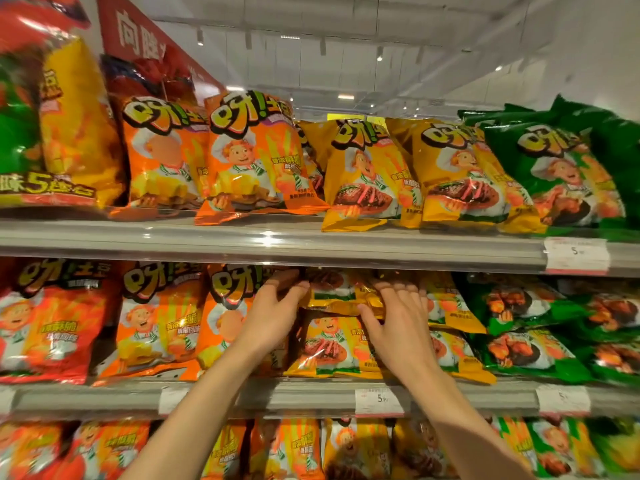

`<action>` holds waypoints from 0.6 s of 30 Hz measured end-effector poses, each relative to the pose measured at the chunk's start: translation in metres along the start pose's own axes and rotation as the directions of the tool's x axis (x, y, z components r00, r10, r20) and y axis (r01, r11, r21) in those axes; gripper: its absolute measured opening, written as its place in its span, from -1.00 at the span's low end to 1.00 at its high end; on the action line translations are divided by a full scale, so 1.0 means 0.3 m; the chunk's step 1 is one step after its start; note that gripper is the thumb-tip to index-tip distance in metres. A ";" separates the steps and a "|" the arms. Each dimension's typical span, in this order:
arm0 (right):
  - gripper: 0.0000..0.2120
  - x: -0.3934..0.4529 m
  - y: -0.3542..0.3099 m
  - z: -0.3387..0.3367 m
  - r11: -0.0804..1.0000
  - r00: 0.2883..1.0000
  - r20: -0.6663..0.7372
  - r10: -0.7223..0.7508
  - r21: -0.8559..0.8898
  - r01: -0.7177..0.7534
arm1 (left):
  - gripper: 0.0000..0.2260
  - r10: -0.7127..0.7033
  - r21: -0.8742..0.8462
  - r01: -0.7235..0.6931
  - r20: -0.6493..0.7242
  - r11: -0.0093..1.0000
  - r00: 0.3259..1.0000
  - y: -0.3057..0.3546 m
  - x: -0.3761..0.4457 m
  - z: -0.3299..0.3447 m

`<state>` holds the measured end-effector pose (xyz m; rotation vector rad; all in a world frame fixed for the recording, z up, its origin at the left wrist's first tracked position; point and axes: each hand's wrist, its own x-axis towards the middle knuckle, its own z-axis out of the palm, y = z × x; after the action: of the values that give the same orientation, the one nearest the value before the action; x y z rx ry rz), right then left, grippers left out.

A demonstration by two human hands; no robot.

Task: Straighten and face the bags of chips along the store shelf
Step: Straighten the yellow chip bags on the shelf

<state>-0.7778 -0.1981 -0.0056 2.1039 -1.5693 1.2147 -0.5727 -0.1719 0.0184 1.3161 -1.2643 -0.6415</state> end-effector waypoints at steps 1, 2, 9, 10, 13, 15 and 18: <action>-0.62 -0.009 0.007 -0.007 0.999 1.000 -0.007 -0.019 0.049 0.019 | -0.86 -0.021 -0.043 0.022 0.005 0.999 1.000 0.004 0.007 -0.003; -0.62 -0.019 0.012 -0.017 0.994 0.999 -0.008 -0.042 0.101 0.043 | -0.88 -0.045 -0.073 0.046 0.019 0.996 0.999 0.015 0.007 -0.005; -0.63 -0.069 0.037 -0.099 0.925 0.986 0.051 -0.158 0.357 0.130 | -0.77 -0.184 -0.132 0.214 0.210 0.968 0.960 0.062 0.016 0.003; -0.62 -0.076 0.041 -0.105 0.923 0.984 0.058 -0.168 0.359 0.136 | -0.73 -0.174 -0.129 0.209 0.239 0.969 0.955 0.069 0.011 0.011; -0.60 -0.095 0.052 -0.125 0.926 0.979 0.101 -0.177 0.355 0.131 | -0.56 -0.124 -0.059 0.141 0.226 0.988 0.966 0.067 -0.003 0.035; -0.53 -0.100 0.057 -0.138 0.920 0.978 0.156 -0.139 0.386 0.069 | -0.42 -0.100 -0.023 0.106 0.185 0.994 0.978 0.056 -0.011 0.041; -0.47 -0.093 0.058 -0.148 0.896 0.978 0.196 -0.072 0.443 -0.023 | -0.41 -0.045 -0.070 0.058 0.172 0.996 0.984 0.044 -0.040 0.038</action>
<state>-0.8159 -0.1581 -0.0033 2.6012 -1.4395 1.5020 -0.5903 -0.1617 0.0247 1.2565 -1.3337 -0.8445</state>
